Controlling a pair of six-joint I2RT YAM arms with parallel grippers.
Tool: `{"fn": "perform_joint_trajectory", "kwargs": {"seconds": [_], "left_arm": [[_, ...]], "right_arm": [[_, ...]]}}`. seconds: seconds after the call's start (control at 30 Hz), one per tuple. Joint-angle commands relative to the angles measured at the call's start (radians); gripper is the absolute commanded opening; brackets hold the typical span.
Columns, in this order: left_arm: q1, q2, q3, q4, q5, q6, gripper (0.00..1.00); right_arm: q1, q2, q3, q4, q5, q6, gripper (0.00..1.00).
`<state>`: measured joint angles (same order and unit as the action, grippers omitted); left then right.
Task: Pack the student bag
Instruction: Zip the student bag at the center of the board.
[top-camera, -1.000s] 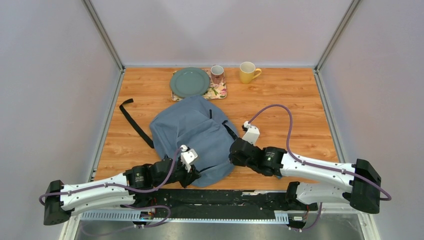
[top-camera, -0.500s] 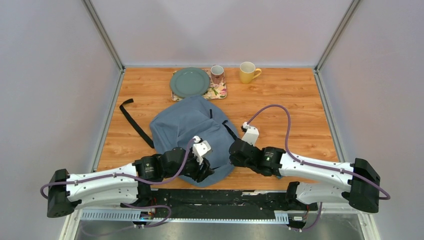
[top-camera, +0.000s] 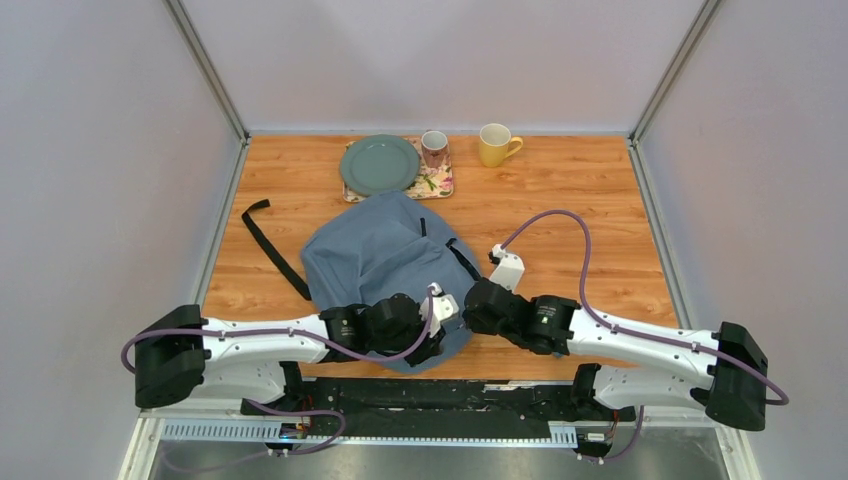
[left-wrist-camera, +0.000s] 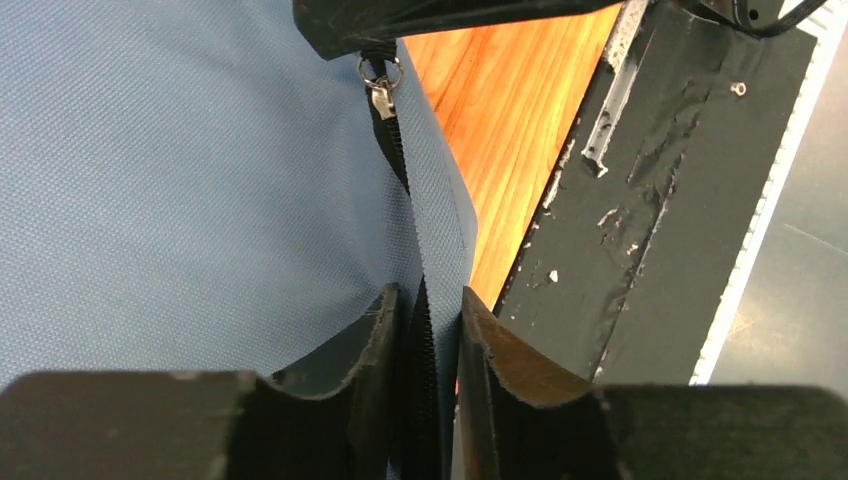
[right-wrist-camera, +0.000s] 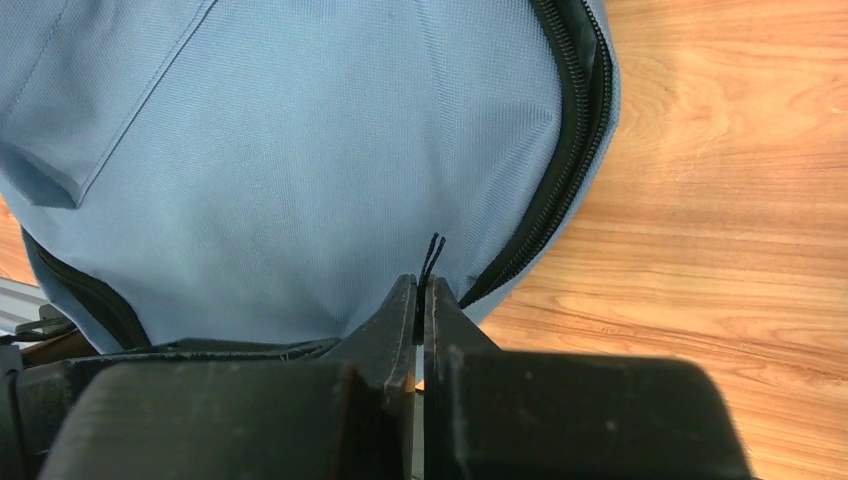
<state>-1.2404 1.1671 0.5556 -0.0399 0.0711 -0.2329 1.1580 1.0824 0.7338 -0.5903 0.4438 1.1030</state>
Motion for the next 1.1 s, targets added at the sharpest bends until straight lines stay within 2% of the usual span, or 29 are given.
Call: {"fn": "perform_joint_trajectory", "kwargs": {"seconds": [0.0, 0.03, 0.1, 0.13, 0.37, 0.5, 0.67, 0.8, 0.9, 1.07], "left_arm": [[-0.007, 0.02, 0.026, 0.044, 0.021, -0.017, 0.23], [-0.007, 0.017, 0.02, 0.007, 0.015, -0.023, 0.1], [-0.008, -0.01, -0.025, -0.006, 0.009, -0.045, 0.01], [-0.007, -0.026, -0.046, -0.009, 0.012, -0.054, 0.0], [-0.008, -0.269, -0.29, -0.086, -0.013, -0.166, 0.0], [-0.008, -0.431, -0.362, -0.173, -0.066, -0.203, 0.0], [-0.008, -0.57, -0.384, -0.278, -0.108, -0.22, 0.0], [-0.008, -0.59, -0.372, -0.31, -0.133, -0.221, 0.0], [-0.008, -0.583, -0.349, -0.314, -0.145, -0.22, 0.0], [-0.008, -0.554, -0.263, -0.311, -0.177, -0.197, 0.17]], "right_arm": [[0.003, -0.03, -0.001, -0.008, 0.062, 0.02, 0.0], [0.003, -0.033, -0.004, -0.011, 0.082, 0.024, 0.0], [0.0, -0.038, -0.008, -0.011, 0.114, 0.032, 0.0], [-0.009, -0.039, -0.01, -0.013, 0.137, 0.034, 0.0], [-0.112, -0.035, 0.004, -0.008, 0.17, -0.002, 0.0], [-0.196, -0.052, -0.005, 0.032, 0.165, -0.046, 0.0], [-0.202, -0.041, 0.022, 0.058, 0.156, -0.103, 0.0], [-0.202, -0.032, 0.007, 0.084, 0.099, -0.123, 0.0], [-0.184, -0.032, -0.005, 0.113, 0.021, -0.198, 0.0], [-0.08, -0.001, 0.033, 0.12, -0.01, -0.354, 0.0]]}}
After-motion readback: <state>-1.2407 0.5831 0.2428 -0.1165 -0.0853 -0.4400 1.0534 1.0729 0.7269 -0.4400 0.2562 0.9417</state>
